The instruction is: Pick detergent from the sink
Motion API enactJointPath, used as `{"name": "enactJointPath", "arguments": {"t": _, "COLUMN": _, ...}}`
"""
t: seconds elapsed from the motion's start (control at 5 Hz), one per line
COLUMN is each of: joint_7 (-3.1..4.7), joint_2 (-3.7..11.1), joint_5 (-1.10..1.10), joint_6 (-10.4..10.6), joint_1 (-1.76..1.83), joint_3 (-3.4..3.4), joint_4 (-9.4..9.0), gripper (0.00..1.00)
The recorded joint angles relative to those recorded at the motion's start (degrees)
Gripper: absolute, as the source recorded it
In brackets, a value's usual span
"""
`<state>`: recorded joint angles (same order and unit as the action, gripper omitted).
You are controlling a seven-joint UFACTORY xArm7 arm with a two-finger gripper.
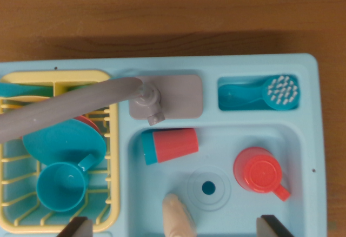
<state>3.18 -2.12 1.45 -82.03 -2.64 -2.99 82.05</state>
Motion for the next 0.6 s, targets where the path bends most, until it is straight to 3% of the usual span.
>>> {"name": "enactJointPath", "arguments": {"t": 0.2, "joint_7": 1.38, "joint_2": 0.17, "joint_5": 0.3, "joint_6": 2.15, "joint_1": 0.06, "joint_3": -0.15, "joint_4": -2.15, "gripper": 0.0}}
{"name": "enactJointPath", "arguments": {"t": 0.4, "joint_7": 1.38, "joint_2": 0.17, "joint_5": 0.3, "joint_6": 2.15, "joint_1": 0.06, "joint_3": -0.15, "joint_4": -2.15, "gripper": 0.0}}
{"name": "enactJointPath", "arguments": {"t": 0.6, "joint_7": 2.87, "joint_2": 0.36, "joint_5": 0.63, "joint_6": 4.48, "joint_1": 0.12, "joint_3": -0.31, "joint_4": -4.46, "gripper": 0.0}}
